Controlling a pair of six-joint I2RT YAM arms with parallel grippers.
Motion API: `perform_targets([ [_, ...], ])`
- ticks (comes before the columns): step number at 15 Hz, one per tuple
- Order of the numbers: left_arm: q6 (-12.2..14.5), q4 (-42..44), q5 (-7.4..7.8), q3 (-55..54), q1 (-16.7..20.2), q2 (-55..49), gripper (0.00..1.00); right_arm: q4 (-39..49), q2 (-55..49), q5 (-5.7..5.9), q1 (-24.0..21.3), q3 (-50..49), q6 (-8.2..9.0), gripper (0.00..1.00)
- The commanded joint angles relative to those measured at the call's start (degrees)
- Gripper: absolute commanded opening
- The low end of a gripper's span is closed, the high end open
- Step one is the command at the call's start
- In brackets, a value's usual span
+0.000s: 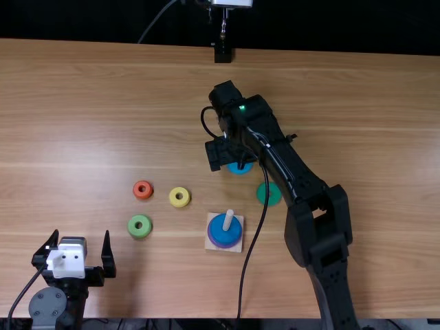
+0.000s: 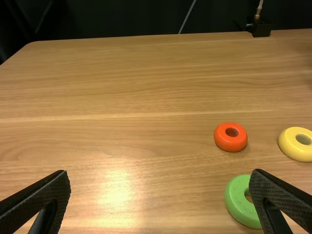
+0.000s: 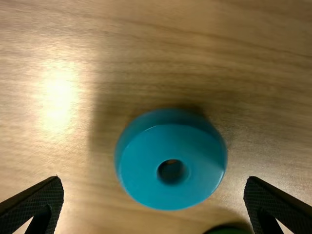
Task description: Build the Hanoi tower: stack the rings onto the peg from bottom to top in this color order: purple, dark blue, light blue, dark green, light green, yellow, orange.
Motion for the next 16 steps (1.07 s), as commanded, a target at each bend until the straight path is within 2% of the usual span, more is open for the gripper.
perform_targets([
  [1, 0.1, -3.8, -0.21, -6.1, 0.5, -0.6, 1.00, -0.1, 1.2, 0.47, -1.9, 1.0, 0.11, 1.00],
  [16, 0.1, -3.8, -0.21, -6.1, 0.5, -0.6, 1.00, -0.2, 4.1, -0.06, -2.3, 0.6, 1.06, 1.00],
])
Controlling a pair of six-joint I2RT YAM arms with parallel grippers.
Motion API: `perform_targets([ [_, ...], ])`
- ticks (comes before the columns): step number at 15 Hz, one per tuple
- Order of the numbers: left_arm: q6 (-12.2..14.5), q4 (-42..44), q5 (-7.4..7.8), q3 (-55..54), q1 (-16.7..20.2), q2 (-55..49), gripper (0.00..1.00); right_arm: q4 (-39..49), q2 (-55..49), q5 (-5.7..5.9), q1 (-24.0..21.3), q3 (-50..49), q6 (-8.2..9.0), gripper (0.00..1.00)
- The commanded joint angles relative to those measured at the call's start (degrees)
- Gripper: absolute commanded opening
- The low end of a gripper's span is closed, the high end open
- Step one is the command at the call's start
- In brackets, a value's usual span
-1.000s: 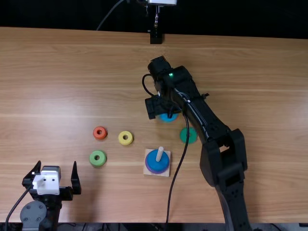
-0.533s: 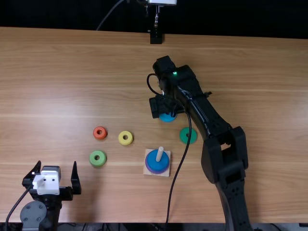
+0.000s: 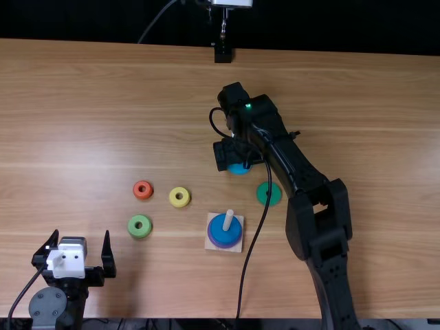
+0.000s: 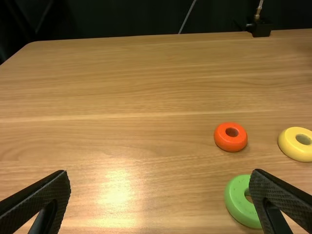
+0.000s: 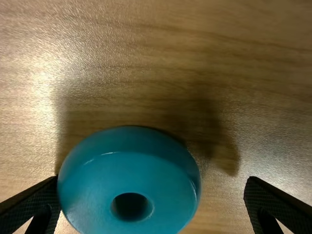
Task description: Build the Hanoi tower: stack the rings onto the peg from bottom to top in this color order: purple, dark blue, light blue, dark green, light green, yellow, orange.
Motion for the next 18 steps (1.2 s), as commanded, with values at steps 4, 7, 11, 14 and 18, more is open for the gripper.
perform_targets([
  [4, 0.2, -3.8, -0.21, -6.1, 0.5, -0.6, 1.00, -0.2, 1.2, 0.07, -0.3, 0.3, 0.69, 0.86],
  [7, 0.2, -3.8, -0.21, -6.1, 0.5, -0.6, 1.00, -0.3, 1.2, 0.38, -0.2, -0.4, 0.79, 0.12],
  [11, 0.2, -3.8, -0.21, -6.1, 0.5, -0.6, 1.00, -0.2, 0.8, 0.49, -0.2, -1.2, 0.69, 0.00],
  [14, 0.2, -3.8, -0.21, -6.1, 0.5, -0.6, 1.00, -0.2, -0.6, 0.60, 0.0, -1.2, 0.06, 0.00],
  [18, 0.2, -3.8, -0.21, -6.1, 0.5, -0.6, 1.00, -5.8, -10.0, 0.38, 0.5, -1.6, -0.68, 0.00],
])
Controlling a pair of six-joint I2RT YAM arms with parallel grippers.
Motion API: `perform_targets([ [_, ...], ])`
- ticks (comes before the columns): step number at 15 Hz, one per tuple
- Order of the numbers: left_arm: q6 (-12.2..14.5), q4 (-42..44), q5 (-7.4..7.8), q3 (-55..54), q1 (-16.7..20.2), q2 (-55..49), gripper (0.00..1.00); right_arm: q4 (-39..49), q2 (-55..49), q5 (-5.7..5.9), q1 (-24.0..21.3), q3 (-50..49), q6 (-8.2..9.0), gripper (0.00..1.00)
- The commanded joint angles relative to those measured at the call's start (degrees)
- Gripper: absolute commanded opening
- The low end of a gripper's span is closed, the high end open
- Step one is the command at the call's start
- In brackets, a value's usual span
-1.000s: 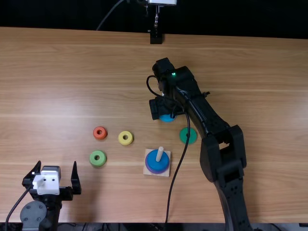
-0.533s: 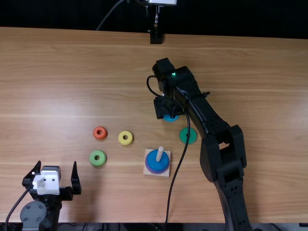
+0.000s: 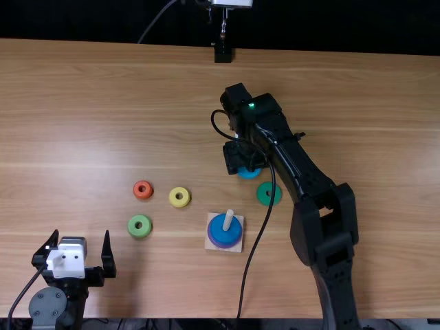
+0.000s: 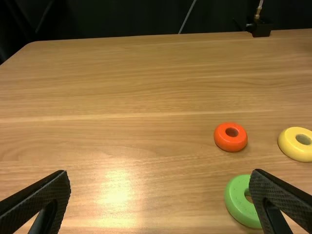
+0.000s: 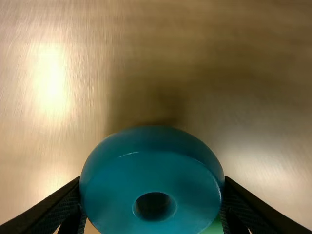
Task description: Build the Hanoi tower: stack the rings onto the peg from bottom to top in this color order: purple, dark blue, light blue, dark green, light green, yellow, orange.
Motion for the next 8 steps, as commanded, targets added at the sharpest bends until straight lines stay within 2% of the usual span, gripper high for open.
perform_targets([
  [1, 0.1, -3.7, -0.19, -6.1, 0.5, -0.6, 1.00, -0.7, -7.1, 0.38, 0.5, 0.0, -0.27, 0.00],
  [6, 0.1, -3.7, -0.19, -6.1, 0.5, -0.6, 1.00, -2.2, -16.5, 0.07, 3.1, -1.0, -0.37, 0.00],
  [8, 0.1, -3.7, -0.19, -6.1, 0.5, -0.6, 1.00, -3.4, -20.0, 0.07, 6.3, -1.0, -1.11, 0.00],
])
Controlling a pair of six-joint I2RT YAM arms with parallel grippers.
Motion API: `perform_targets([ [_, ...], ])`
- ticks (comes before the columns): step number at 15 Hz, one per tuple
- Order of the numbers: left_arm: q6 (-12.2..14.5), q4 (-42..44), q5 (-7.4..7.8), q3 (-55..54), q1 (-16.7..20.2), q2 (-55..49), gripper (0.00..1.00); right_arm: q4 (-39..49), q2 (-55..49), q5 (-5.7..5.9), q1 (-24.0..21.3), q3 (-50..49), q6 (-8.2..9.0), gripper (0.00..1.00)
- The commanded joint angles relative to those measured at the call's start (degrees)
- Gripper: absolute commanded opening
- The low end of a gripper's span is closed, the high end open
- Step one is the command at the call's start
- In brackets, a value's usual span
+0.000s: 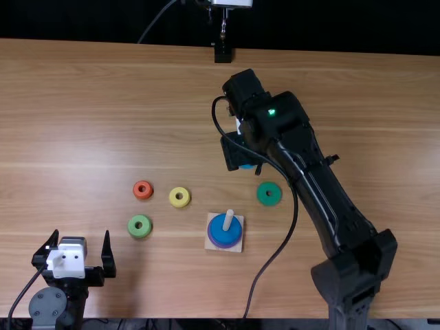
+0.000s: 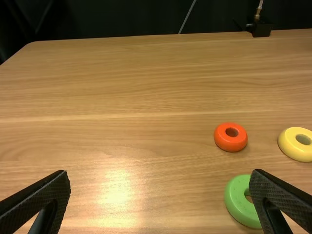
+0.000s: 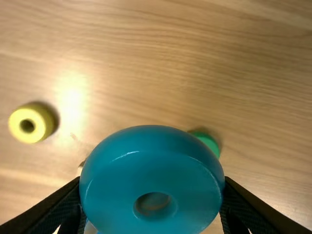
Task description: Build the Hanoi tower: stack the rings onto the peg from bottom to top in this color order: purple, dark blue, light blue, dark green, light green, yellow, orange.
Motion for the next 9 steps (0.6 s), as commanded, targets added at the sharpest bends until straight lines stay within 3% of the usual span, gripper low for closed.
perform_targets([
  [1, 0.2, -3.8, -0.19, -6.1, 0.5, -0.6, 1.00, -0.5, -4.1, 0.02, 2.5, -0.6, -1.48, 0.00],
  [9, 0.2, -3.8, -0.19, -6.1, 0.5, -0.6, 1.00, -7.6, -12.5, 0.13, 8.2, -3.6, -1.69, 0.00],
])
